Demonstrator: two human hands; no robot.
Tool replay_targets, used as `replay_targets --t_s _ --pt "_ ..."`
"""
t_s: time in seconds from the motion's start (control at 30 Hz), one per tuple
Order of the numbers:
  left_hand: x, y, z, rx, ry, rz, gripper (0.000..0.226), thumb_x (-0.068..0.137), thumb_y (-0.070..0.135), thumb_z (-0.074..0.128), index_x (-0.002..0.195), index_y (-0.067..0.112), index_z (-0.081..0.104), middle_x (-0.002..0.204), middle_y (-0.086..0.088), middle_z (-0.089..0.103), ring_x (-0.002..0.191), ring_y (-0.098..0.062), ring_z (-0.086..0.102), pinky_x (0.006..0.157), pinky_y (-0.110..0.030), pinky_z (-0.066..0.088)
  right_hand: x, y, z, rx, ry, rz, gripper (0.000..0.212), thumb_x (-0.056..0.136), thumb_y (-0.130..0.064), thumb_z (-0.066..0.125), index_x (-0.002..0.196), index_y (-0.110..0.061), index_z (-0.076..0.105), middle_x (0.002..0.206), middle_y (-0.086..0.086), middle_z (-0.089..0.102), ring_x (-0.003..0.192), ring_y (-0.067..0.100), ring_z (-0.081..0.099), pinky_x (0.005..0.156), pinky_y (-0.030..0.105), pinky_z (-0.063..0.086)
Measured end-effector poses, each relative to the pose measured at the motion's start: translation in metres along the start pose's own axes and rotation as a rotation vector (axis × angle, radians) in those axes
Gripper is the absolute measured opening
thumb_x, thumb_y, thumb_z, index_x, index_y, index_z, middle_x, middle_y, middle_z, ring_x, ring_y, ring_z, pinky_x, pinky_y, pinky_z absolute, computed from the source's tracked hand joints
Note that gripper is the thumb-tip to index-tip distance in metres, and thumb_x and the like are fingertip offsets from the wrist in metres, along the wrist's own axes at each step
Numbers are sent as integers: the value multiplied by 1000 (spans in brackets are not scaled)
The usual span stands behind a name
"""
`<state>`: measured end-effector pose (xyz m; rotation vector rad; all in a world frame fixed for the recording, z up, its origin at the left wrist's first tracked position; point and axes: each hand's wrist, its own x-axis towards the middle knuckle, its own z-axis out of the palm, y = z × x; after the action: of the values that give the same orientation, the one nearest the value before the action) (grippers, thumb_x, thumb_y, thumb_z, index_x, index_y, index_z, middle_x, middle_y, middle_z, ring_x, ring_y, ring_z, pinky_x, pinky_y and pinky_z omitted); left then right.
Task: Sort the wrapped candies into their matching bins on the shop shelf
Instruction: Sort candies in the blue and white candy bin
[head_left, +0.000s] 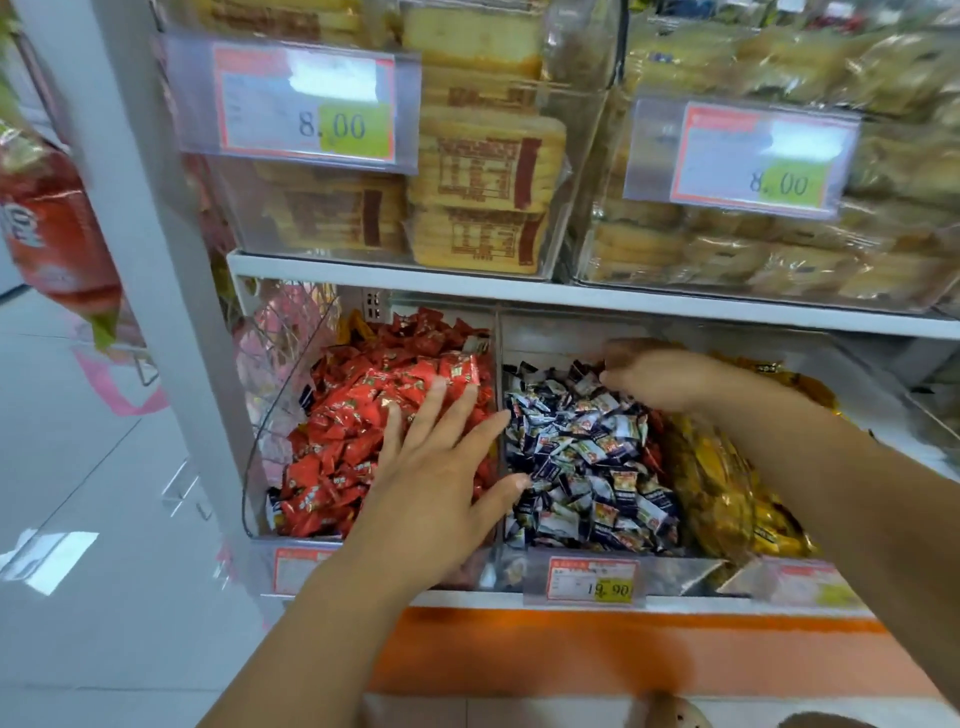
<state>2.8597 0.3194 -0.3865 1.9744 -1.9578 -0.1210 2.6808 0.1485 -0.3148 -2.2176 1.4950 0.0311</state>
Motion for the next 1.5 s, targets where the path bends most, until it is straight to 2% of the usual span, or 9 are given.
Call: replay_targets --t_s 0.17,0.27,0.43,0.6,0.67,0.9,1.07,1.3,1.5 --pt "9 5 1 33 -56 12 65 92 63 23 150 42 1 156 20 -17 137 -6 -36 114 -44 -22 -6 22 8 21 -299 263 63 95 -17 58 150 -27 27 157 13 21 116 32 56 76 31 58" --pt "9 11 3 8 -51 32 65 94 59 27 150 39 1 153 24 -17 135 -3 -38 114 -43 -23 -1 21 28 -78 -327 134 64 92 -10 61 148 -22 32 153 13 27 102 27 60 59 20 54" --pt "9 4 0 14 -56 22 66 91 63 27 149 42 3 152 26 -16 135 -2 -37 114 -42 -23 -1 10 -5 389 -411 -38 68 94 3 50 144 -38 33 153 10 28 106 20 61 77 22 57" --pt "9 3 1 19 -60 23 85 72 84 3 148 45 2 152 26 -16 133 1 -39 111 -39 -26 4 24 -26 -102 -206 1 42 96 1 46 134 -16 49 131 4 50 106 25 62 87 27 53" --pt "10 3 2 19 -58 21 87 67 78 -2 148 46 1 152 26 -16 133 1 -40 111 -39 -26 6 25 -21 -339 -244 56 37 91 1 54 127 -10 58 120 6 57 88 14 62 67 18 52" --pt "7 5 -1 -4 -68 14 67 90 63 28 149 44 1 155 23 -13 137 -3 -35 113 -41 -24 10 35 33 -674 -381 -38 45 76 -21 79 115 -7 60 107 9 64 84 21 57 57 25 41" --pt "8 3 0 -35 -62 23 67 91 62 31 149 45 4 155 23 -11 138 -3 -33 113 -40 -24 4 46 26 -336 -300 -60 17 80 -4 73 90 -15 65 81 -1 61 71 19 68 56 23 52" --pt "6 5 3 -63 -17 29 66 91 60 37 148 45 9 157 19 -6 140 -4 -29 114 -39 -22 -10 45 1 76 -203 -129 30 83 -1 69 102 -24 63 75 0 60 78 16 70 66 23 57" --pt "8 14 3 -104 3 58 64 90 56 47 147 43 20 158 18 -2 140 -3 -26 113 -38 -22 -8 43 -4 269 -273 -111 32 83 -4 70 107 -24 62 97 2 71 94 18 69 87 32 54"
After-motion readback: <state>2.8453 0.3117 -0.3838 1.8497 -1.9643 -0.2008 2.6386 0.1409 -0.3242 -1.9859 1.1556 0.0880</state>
